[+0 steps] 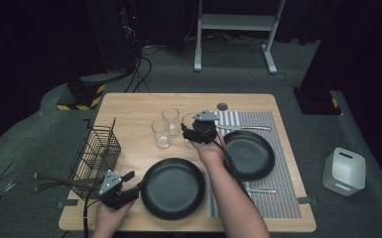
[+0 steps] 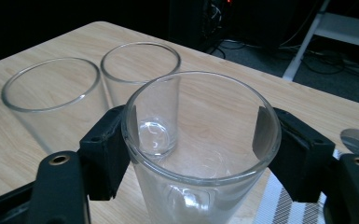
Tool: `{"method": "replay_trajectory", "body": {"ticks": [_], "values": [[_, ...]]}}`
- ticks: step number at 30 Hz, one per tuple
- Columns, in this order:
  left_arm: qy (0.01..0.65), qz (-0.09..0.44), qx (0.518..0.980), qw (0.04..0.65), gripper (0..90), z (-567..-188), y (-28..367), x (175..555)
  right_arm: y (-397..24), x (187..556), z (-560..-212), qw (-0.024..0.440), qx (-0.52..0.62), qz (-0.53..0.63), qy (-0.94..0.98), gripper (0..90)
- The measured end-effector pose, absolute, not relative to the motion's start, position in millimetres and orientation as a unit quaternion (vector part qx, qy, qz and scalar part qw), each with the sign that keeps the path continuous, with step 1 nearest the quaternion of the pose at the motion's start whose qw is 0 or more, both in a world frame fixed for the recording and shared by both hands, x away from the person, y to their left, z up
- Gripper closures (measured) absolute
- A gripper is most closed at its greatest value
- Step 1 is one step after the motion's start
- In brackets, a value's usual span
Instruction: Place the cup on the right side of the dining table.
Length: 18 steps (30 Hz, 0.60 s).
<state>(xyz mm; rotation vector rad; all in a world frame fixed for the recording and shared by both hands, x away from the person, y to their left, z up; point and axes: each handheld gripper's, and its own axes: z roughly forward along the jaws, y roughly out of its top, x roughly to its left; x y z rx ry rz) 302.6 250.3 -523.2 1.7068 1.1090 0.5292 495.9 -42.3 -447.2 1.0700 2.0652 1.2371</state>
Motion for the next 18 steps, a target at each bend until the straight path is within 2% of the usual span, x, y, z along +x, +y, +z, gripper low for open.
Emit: {"method": "replay_trajectory", "body": {"ticks": [18], "values": [[0.459, 0.216, 0.703, 0.498, 39.8, -523, 251, 303, -69, 507, -445, 0.265, 0.418, 0.445, 0.747, 28.2]]}}
